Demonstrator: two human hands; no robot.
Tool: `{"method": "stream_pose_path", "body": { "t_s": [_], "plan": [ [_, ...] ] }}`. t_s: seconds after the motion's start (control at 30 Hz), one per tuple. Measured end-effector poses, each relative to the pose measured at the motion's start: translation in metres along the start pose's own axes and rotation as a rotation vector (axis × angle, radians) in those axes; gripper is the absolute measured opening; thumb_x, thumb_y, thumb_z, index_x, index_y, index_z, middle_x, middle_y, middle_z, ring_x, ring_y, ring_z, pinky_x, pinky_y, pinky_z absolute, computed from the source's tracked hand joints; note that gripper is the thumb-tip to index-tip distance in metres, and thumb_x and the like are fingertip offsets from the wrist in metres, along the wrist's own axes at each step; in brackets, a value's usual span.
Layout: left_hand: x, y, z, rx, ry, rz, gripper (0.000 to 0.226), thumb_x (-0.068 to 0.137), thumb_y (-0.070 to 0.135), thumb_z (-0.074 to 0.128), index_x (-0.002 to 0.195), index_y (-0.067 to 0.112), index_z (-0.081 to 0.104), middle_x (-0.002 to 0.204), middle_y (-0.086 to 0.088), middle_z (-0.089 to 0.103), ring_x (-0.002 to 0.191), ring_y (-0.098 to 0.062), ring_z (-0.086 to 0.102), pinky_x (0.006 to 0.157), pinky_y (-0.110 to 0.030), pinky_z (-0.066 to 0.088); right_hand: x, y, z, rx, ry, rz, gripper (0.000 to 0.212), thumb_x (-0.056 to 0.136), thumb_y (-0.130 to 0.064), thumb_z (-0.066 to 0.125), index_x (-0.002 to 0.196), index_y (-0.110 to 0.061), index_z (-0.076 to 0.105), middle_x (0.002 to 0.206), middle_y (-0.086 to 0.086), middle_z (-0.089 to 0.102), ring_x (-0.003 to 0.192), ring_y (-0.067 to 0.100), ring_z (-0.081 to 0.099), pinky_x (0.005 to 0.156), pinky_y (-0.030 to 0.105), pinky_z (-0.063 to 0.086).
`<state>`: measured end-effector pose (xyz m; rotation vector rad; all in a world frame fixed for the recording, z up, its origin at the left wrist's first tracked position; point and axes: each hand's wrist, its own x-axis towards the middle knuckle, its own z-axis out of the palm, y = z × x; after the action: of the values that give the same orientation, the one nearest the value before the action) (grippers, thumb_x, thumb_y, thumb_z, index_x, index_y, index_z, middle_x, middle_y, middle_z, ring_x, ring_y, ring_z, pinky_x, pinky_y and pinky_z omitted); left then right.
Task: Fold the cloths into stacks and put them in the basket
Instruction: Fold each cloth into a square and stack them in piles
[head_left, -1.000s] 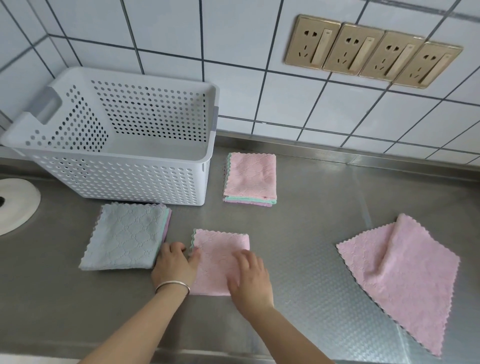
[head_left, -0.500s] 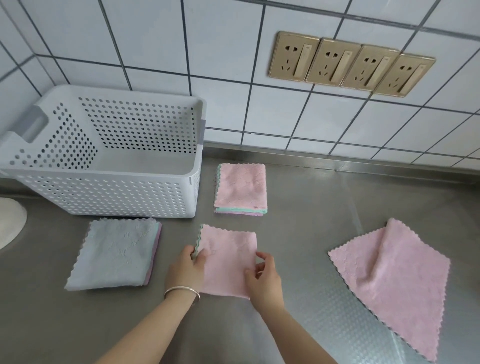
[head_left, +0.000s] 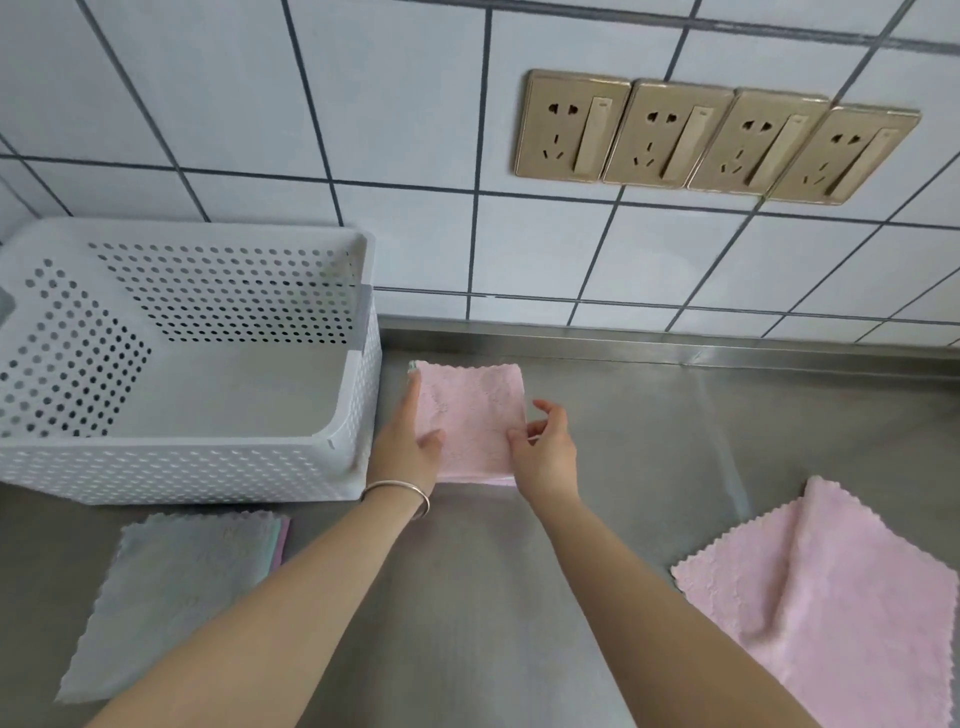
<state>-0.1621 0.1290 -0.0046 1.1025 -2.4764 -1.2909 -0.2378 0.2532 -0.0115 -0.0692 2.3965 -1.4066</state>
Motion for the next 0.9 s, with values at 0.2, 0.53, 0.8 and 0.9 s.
{"method": "stream_pose_path", "body": {
  "t_s": [0.2,0.53,0.8,0.9],
  "plan": [
    [0.029,-0.024,0.024,0.150,-0.032,0.035,0.061,0.093,0.020,0.050,0.146,0.030,0.021,0.142,-0.009,0.039,0.124,-0.028,0.046,0.104,-0.033,0.035,0.022,0.019,0.013,-0.047,0.038,0.009,0.043,0.090,-0.015,0.049,0.132,-0.015,0.038,0.090,-0.004,0.052,0.083,0.019,0.055,0.074,0.031,0.044],
    [0.040,-0.043,0.034,0.641,0.009,0.236,0.061,0.089,0.039,0.027,0.143,0.011,0.030,0.155,-0.009,0.022,0.137,-0.034,0.030,0.106,-0.048,0.035,0.047,0.045,0.022,-1.026,-0.027,-0.692,0.062,0.076,-0.017,0.028,0.134,-0.016,0.050,0.144,-0.001,0.046,0.136,0.022,0.033,0.108,0.041,0.037],
    [0.053,-0.045,0.028,0.747,-0.216,0.121,0.059,0.097,0.039,0.022,0.149,0.019,0.001,0.159,0.005,-0.005,0.146,-0.024,0.001,0.119,-0.047,0.013,0.060,0.030,0.016,-0.868,-0.364,-0.491,0.061,0.094,-0.010,0.027,0.149,-0.026,0.007,0.158,-0.012,-0.001,0.145,0.008,-0.003,0.119,0.038,0.008],
    [0.047,-0.029,0.017,0.754,-0.105,0.210,0.056,0.093,0.031,0.034,0.144,0.010,0.024,0.156,-0.007,0.015,0.143,-0.031,0.015,0.116,-0.047,0.022,0.045,0.033,-0.003,-0.714,-0.157,-0.554,0.061,0.081,-0.004,0.046,0.139,-0.018,0.039,0.147,0.000,0.039,0.131,0.019,0.041,0.104,0.034,0.035]
  ]
}}
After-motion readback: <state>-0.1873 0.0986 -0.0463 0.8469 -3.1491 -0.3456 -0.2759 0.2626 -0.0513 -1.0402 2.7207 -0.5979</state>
